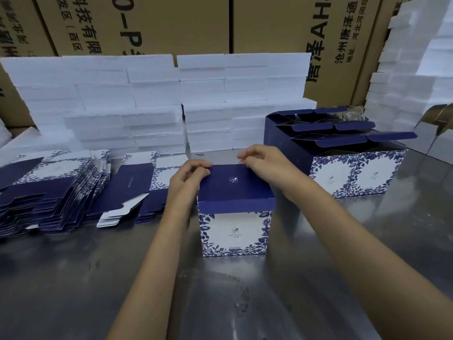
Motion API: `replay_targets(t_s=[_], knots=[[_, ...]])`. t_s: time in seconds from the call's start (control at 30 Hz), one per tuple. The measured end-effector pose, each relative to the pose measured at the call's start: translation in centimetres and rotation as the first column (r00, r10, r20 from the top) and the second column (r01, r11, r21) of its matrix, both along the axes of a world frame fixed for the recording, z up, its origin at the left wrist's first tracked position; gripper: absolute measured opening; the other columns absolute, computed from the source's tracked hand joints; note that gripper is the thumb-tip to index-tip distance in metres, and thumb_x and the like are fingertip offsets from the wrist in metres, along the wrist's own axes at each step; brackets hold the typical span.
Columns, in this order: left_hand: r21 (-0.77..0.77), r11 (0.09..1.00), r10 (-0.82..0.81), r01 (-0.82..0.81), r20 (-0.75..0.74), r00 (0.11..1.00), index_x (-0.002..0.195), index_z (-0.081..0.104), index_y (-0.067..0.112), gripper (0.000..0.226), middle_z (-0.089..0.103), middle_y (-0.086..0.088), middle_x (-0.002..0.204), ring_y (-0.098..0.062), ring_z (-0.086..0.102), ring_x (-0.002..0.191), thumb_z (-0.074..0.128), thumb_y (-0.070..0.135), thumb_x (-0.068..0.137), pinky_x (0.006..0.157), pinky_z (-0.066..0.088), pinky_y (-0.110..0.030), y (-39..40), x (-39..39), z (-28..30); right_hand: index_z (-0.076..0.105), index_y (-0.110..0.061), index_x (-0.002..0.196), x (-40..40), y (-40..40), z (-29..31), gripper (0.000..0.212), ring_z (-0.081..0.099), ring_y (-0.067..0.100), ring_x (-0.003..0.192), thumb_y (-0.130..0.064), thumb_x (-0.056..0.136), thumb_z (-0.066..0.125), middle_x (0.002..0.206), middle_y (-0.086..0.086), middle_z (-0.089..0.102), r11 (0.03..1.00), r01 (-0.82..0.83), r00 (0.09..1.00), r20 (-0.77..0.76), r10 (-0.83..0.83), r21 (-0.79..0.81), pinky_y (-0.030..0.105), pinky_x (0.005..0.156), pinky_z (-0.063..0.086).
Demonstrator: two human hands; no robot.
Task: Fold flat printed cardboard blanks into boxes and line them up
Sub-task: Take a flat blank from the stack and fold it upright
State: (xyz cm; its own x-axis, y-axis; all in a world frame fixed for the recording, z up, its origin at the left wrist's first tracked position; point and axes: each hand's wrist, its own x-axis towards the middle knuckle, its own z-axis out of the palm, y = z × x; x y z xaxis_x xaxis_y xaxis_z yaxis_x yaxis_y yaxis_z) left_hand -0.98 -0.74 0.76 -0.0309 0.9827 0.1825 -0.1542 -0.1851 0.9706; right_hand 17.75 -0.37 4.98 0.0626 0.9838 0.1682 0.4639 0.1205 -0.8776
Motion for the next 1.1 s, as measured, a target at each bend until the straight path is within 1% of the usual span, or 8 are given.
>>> replay_targets(t_s=[0.17,0.4,0.5,0.63,0.73,0.9,1.0,1.1], knots=[[-0.122,0.992,-0.046,0.042,-0.036,0.998,0.094,0.079,0.033,0.026,0.074,0.01,0.084,-0.007,0.066,0.072,0.059,0.019,0.086,0.064,0.053,-0.025,0.2,-0.3,0.7,0.077,-0.014,0.093,-2.1,0.1,0.4,0.03,0.068,0.017,0.093,-0.019,0.099,0.048,0.094,-0.004,0.074,0.999,-0.045,0.984,0.172,0.047,-0.015,0.033,0.084,0.056],[-0.188,0.982,-0.041,-0.012,-0.275,0.961,0.084,0.077,0.028,0.012,0.074,0.012,0.083,-0.007,0.065,0.08,0.067,0.023,0.089,0.064,0.048,-0.027,0.5,-1.2,2.4,0.067,-0.015,0.102,-2.3,0.1,-0.3,0.019,0.059,0.013,0.096,-0.025,0.102,0.051,0.092,-0.012,0.062,0.993,-0.114,0.95,0.295,0.101,0.026,0.026,0.082,0.048],[-0.108,0.992,-0.009,-0.057,-0.531,0.848,0.083,0.067,0.023,0.011,0.067,0.006,0.085,-0.011,0.059,0.076,0.062,0.024,0.093,0.062,0.042,-0.026,1.4,-0.2,4.0,0.063,-0.013,0.108,-2.6,0.0,0.0,0.019,0.053,0.019,0.112,-0.022,0.103,0.047,0.095,-0.01,0.06,0.993,-0.116,0.903,0.419,0.097,0.02,0.041,0.101,0.043],[0.006,1.0,0.001,0.005,-0.757,0.653,0.087,0.058,0.018,0.018,0.057,0.001,0.089,-0.017,0.052,0.082,0.05,0.026,0.102,0.061,0.037,-0.026,1.5,1.9,4.5,0.06,-0.015,0.108,-2.6,-0.3,0.1,0.02,0.052,0.022,0.112,-0.025,0.105,0.044,0.101,-0.005,0.061,0.994,-0.109,0.893,0.441,0.091,0.014,0.044,0.102,0.041],[0.044,0.999,0.031,0.006,-0.797,0.603,0.082,0.049,0.018,0.023,0.055,0.0,0.091,-0.016,0.049,0.077,0.046,0.027,0.104,0.06,0.035,-0.027,1.2,2.1,4.4,0.059,-0.015,0.105,-2.7,-0.3,0.0,0.024,0.05,0.022,0.106,-0.032,0.107,0.041,0.1,-0.003,0.062,0.997,-0.079,0.871,0.487,0.067,0.005,0.04,0.092,0.035],[-0.024,0.999,0.007,-0.044,-0.809,0.588,0.089,0.054,0.013,0.023,0.063,-0.007,0.13,-0.032,0.057,0.114,0.043,0.026,0.104,0.101,0.043,-0.042,0.8,2.1,4.7,0.052,-0.02,0.091,-2.9,0.0,0.2,0.018,0.048,0.02,0.098,-0.027,0.106,0.043,0.087,-0.009,0.055,0.998,-0.064,0.857,0.512,0.06,-0.011,0.037,0.087,0.03],[-0.084,0.993,-0.013,-0.086,-0.785,0.62,0.118,0.053,-0.008,0.045,0.057,-0.026,0.129,-0.045,0.053,0.122,0.043,0.034,0.104,0.105,0.04,-0.053,0.6,2.1,4.5,0.051,-0.026,0.086,-2.7,-0.1,0.0,0.02,0.048,0.018,0.099,-0.029,0.105,0.042,0.085,-0.017,0.054,1.0,0.001,0.883,0.47,0.003,-0.009,0.039,0.09,0.028],[-0.098,0.989,-0.009,-0.106,-0.775,0.632,0.114,0.054,-0.011,0.046,0.055,-0.029,0.131,-0.047,0.051,0.123,0.041,0.033,0.106,0.104,0.04,-0.052,0.5,2.2,4.4,0.052,-0.024,0.09,-2.6,-0.2,0.1,0.018,0.045,0.02,0.101,-0.026,0.104,0.04,0.09,-0.012,0.054,0.998,0.064,0.852,0.521,-0.045,-0.018,0.038,0.089,0.022]])
